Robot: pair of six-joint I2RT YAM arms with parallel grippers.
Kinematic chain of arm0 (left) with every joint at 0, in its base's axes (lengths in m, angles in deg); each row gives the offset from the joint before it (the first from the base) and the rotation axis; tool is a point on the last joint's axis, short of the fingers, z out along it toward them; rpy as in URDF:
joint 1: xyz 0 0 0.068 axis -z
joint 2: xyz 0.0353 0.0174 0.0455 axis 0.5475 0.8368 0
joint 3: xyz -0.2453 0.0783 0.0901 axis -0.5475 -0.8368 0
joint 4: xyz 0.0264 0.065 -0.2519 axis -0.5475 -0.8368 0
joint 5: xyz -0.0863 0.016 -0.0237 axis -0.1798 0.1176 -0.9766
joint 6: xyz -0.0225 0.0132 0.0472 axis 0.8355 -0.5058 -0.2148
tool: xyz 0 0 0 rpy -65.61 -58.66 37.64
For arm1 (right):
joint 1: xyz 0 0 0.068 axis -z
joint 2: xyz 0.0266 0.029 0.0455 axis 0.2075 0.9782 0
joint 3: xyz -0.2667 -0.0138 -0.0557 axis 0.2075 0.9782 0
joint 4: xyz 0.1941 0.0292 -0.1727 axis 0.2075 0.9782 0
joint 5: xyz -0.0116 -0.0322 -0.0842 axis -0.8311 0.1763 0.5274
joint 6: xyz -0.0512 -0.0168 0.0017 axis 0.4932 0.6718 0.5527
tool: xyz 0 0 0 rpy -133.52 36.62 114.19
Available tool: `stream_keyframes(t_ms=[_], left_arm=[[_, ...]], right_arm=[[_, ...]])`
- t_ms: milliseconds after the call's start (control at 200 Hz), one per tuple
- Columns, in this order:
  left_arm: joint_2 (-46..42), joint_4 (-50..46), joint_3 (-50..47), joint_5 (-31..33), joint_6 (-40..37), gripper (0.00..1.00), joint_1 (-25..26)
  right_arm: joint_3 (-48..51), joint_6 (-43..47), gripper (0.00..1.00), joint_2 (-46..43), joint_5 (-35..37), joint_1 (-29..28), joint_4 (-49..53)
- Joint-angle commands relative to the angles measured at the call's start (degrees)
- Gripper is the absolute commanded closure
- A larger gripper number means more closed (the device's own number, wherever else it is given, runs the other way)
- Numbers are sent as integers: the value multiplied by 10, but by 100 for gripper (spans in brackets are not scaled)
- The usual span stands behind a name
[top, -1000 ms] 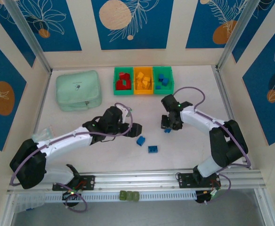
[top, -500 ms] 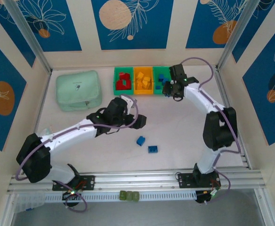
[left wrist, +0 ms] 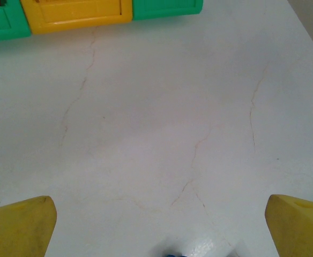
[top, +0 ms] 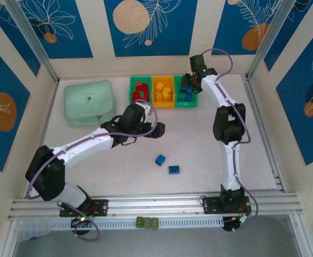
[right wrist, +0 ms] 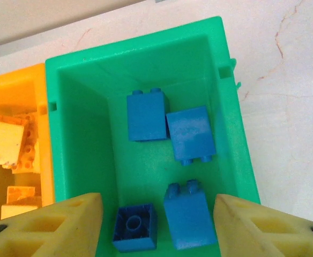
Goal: Sort the legos into containers by color
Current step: Place the lego in the container, then pick up the lego from the bottom-center of the table.
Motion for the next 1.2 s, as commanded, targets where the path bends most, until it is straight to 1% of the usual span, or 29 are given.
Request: stream_keyframes(t_ms=[0,125,230,380,590,685,770,870,975,1195], left_arm=[[-4,-6,12,8,8,1,-5],[-17,-10,3,1,12,1,-6],[-39,-12,-15,-1,14,1,-6],[-78,-32,-42,4,18,1,-6],[-138,-67,-89,22,34,1,-7],[-173,-70,-122,32,50,1,-7],[-201,-75,-148,45,62,1,-7],[-230,-95,-169,61,71,1,-7],[-261,-109,-193,77,83,1,-8],[-309,-129,-233,97,112,1,-9]], right_arm=[[23,17,41,-51,-11,-17,13],[110,18,38,-121,0,-38,-7],[193,7,35,-181,-28,-52,-23],[295,-10,32,-257,-31,-81,-23],[405,-25,29,-329,-36,-139,1],[464,-44,29,-360,-49,-167,-11],[504,-63,29,-375,-63,-196,-12],[539,-73,28,-387,-53,-243,-15],[567,-87,26,-392,-60,-287,-27],[595,-136,24,-372,-59,-346,-35]])
